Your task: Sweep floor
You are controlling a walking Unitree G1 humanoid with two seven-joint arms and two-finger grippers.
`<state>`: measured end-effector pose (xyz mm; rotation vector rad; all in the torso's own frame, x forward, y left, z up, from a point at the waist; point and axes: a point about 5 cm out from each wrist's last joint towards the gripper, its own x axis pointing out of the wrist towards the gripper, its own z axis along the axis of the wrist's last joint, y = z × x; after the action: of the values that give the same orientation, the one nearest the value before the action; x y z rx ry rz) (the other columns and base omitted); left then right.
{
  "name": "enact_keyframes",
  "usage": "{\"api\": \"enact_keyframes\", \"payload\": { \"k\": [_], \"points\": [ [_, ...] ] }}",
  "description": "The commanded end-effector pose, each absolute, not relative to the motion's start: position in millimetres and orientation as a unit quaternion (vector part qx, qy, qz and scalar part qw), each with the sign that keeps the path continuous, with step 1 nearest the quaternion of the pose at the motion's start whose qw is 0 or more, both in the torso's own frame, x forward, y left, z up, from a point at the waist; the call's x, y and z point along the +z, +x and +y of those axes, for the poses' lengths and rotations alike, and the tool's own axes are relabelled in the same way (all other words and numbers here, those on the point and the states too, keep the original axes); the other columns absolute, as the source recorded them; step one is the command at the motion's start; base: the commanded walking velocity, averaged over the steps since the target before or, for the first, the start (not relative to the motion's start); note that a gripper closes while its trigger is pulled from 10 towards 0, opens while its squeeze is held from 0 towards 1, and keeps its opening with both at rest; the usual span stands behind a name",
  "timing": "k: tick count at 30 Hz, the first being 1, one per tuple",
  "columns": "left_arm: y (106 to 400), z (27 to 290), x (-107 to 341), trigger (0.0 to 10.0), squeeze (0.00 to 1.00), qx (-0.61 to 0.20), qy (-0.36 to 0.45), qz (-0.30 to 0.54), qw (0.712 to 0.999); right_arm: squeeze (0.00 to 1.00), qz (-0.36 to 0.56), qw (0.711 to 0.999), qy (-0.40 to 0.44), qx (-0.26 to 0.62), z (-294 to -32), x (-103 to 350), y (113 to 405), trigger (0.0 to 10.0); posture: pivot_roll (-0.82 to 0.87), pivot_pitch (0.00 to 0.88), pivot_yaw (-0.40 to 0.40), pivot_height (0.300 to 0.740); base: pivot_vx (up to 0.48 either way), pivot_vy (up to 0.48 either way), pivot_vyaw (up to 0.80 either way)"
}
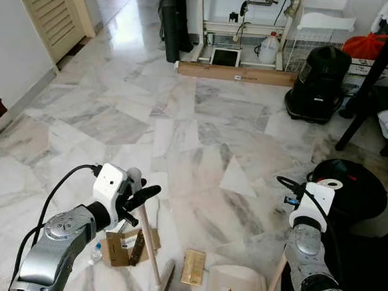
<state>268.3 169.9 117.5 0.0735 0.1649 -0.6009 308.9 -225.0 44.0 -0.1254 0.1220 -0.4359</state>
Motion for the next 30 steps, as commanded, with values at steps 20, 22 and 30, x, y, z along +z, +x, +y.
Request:
{"api": "enact_keyframes", "payload": {
  "k": [20,22,30],
  "points": [
    [272,184,137,10.0,0.0,-0.249,0.06,0.028,0.966,0.0,0.003,0.966,-0.069,-0.248,-231,61,313,10.0,0.13,0.14,0.091,0.74,0.0,0.0,0.0],
    [272,185,138,10.0,0.0,-0.246,0.062,0.026,0.967,0.0,0.007,0.966,-0.069,-0.25,-231,60,313,10.0,0.13,0.14,0.093,0.74,0.0,0.0,0.0],
    [274,186,139,10.0,0.0,-0.238,0.066,0.02,0.969,0.0,0.048,0.967,-0.069,-0.24,-228,50,311,10.0,0.13,0.142,0.095,0.74,0.0,0.0,0.0]
  ]
}}
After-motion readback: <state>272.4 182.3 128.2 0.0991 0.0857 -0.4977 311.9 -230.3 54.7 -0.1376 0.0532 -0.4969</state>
